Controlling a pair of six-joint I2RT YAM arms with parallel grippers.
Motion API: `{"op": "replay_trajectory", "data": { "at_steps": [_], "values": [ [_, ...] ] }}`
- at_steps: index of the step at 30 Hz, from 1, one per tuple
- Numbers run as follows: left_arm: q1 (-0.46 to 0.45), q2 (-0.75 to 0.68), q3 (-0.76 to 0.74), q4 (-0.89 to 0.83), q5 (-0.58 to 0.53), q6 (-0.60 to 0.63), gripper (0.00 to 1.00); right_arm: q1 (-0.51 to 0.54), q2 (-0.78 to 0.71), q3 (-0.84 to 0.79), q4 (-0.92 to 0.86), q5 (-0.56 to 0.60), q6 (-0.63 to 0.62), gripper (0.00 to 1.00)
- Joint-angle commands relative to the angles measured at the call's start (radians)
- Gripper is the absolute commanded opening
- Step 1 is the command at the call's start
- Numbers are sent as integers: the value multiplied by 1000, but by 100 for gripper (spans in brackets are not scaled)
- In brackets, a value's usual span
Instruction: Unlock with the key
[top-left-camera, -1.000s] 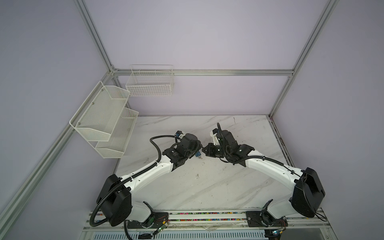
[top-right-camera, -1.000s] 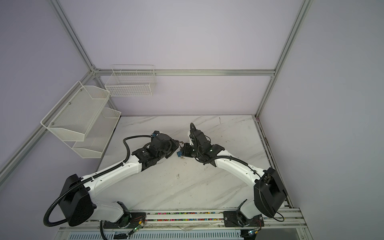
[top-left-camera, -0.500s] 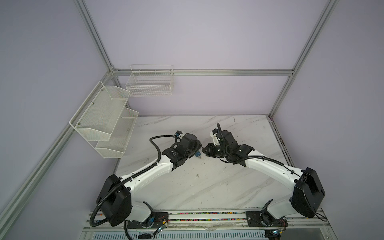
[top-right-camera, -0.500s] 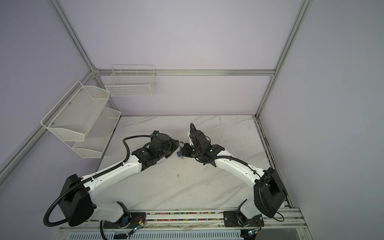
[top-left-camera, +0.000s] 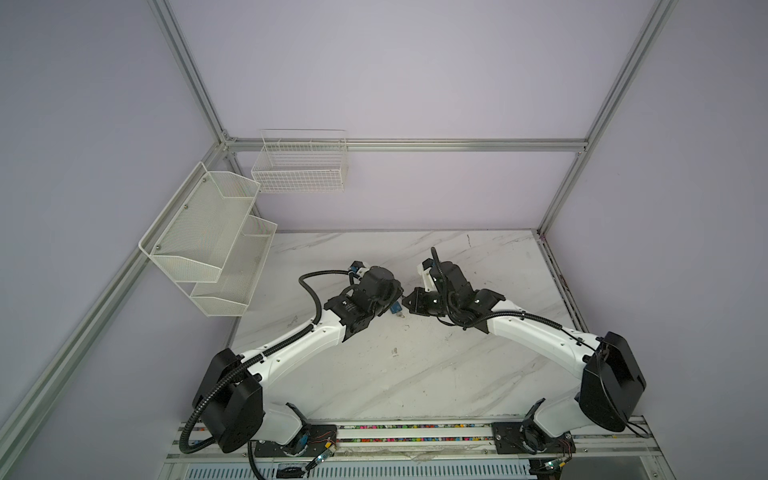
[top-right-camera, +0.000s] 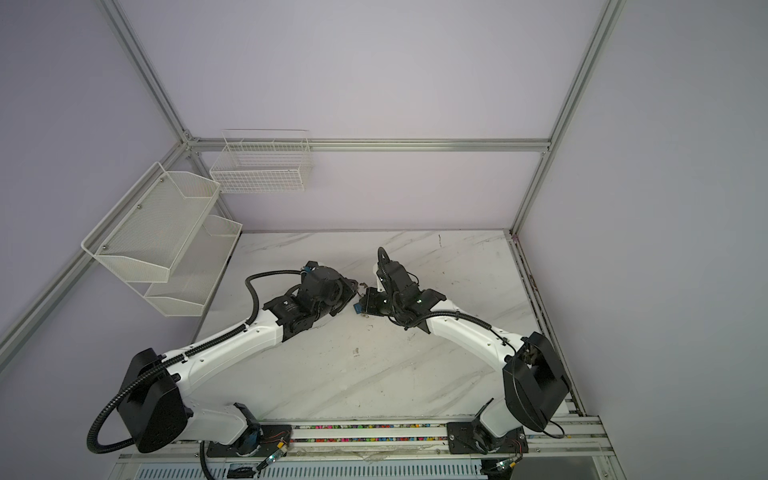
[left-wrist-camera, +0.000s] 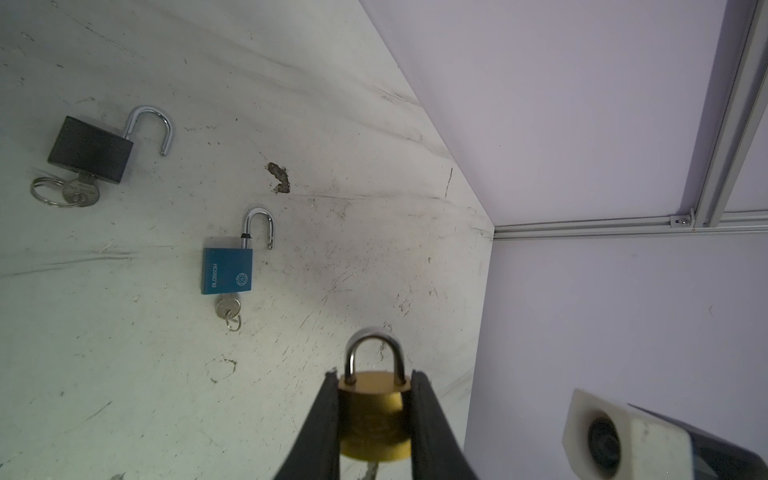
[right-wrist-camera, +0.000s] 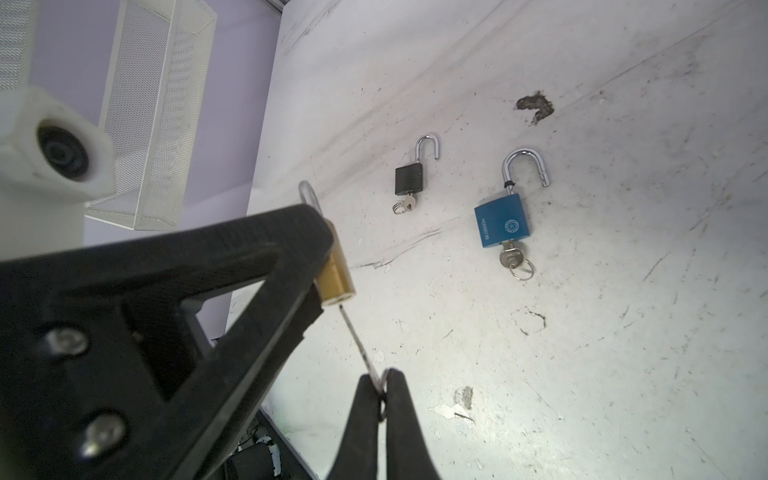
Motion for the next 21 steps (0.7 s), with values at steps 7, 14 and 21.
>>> {"op": "replay_trajectory", "data": {
  "at_steps": [7,14,21],
  "values": [
    [4,-29,31,36,9,8,3,5,3,44,-26,49,-22,0],
    [4,-20,35,11,15,5,3,5,9,73,-46,74,-37,0],
    [7,-17,44,11,9,-14,3,16,18,82,-69,93,-63,0]
  ]
}}
